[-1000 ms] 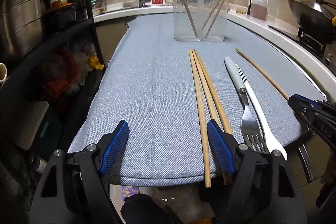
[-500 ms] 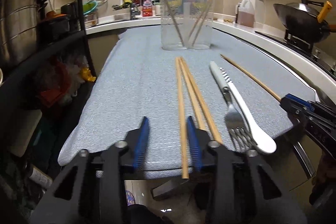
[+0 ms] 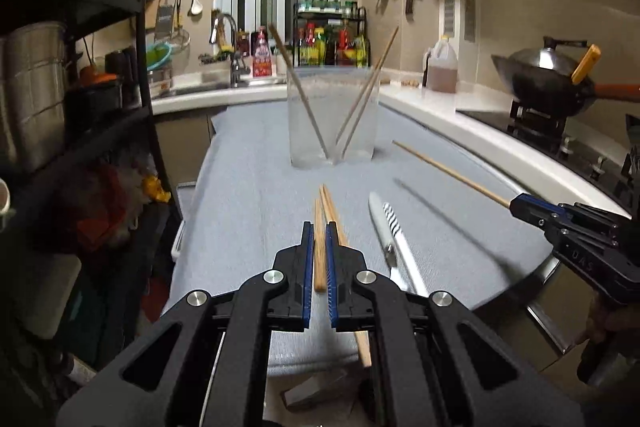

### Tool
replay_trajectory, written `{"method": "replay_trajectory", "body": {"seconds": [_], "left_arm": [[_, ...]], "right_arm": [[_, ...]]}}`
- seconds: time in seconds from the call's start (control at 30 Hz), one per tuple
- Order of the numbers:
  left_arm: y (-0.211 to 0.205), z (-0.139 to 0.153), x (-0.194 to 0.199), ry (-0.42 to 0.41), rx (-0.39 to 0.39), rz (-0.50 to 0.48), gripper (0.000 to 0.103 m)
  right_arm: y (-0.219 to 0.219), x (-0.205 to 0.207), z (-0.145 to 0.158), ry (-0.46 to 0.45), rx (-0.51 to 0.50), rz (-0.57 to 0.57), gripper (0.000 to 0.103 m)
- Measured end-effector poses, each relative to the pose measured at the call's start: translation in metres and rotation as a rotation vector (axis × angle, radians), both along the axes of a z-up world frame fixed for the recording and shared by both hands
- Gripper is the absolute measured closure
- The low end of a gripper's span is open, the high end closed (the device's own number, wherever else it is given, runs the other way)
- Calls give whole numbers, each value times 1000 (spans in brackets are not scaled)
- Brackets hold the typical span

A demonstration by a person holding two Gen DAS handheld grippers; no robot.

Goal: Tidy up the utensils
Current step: 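Lift both chopsticks over the clear container and open both tools to drop them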

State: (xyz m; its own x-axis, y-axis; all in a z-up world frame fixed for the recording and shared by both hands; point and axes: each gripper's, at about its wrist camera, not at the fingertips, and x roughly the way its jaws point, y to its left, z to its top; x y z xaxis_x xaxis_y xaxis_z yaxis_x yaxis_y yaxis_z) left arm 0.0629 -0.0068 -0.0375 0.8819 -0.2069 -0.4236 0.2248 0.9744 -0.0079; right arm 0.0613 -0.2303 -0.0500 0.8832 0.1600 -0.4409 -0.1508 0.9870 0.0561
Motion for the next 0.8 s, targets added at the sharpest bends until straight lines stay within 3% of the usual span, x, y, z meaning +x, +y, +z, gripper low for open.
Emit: {"method": "replay_trajectory", "body": {"seconds": [0.17,0.4,0.8], "left_arm": [[3,27,-1,-47,-22,-10,97],[7,36,6,-52,-25,3,97],[13,71,19,-73,-72,-19,97]], "right_arm": [[5,3,21,-3,-11,21,96],[2,16,20,60,9,8,96],[-5,26,59,-27,19,10,96]]}}
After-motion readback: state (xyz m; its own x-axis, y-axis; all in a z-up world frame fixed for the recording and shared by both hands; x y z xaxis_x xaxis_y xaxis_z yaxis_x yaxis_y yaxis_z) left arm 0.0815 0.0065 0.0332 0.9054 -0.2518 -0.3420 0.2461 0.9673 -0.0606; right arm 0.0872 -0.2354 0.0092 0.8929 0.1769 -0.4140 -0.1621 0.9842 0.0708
